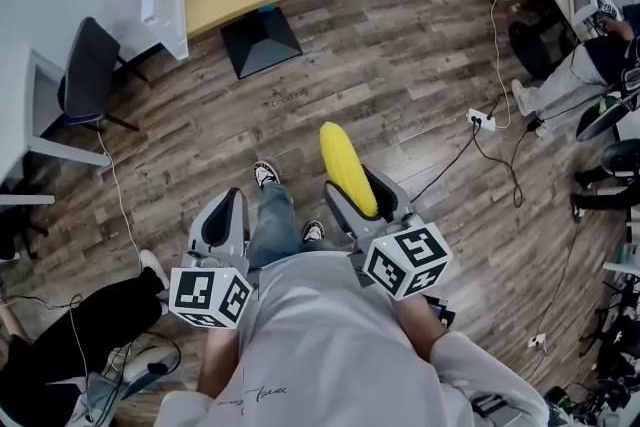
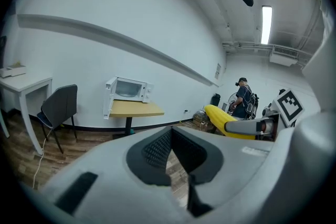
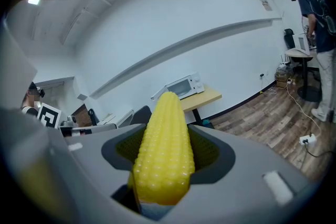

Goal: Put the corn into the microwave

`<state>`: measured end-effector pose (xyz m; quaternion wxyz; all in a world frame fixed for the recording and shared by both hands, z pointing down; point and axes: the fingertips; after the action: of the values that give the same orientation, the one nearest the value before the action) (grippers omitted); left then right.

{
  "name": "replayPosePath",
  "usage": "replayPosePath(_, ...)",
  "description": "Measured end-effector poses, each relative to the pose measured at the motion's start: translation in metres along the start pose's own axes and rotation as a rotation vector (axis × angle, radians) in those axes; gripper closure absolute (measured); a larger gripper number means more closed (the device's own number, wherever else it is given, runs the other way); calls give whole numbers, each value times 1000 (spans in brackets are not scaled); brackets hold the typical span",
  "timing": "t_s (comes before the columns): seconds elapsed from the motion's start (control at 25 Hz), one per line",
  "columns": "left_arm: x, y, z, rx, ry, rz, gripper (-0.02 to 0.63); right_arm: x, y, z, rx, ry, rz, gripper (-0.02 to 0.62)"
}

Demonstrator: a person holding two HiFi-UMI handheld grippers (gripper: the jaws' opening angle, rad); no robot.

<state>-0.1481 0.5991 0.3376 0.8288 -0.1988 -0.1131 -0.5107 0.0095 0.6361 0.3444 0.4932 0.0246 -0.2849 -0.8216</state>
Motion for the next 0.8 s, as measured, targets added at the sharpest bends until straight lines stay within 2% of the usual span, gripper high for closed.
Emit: replayPosePath(0.8, 139, -47, -84, -2, -15, 46, 617, 141, 62, -71, 25, -48, -1, 333)
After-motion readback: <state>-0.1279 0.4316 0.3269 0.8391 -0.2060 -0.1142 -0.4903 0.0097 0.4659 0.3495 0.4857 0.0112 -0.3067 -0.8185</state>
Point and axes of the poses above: the fingertips, and each gripper's own axes: x forward along the fingers, y to its right, z out of its underside, and after that the axes turned 14 degrees about -z, right-handed
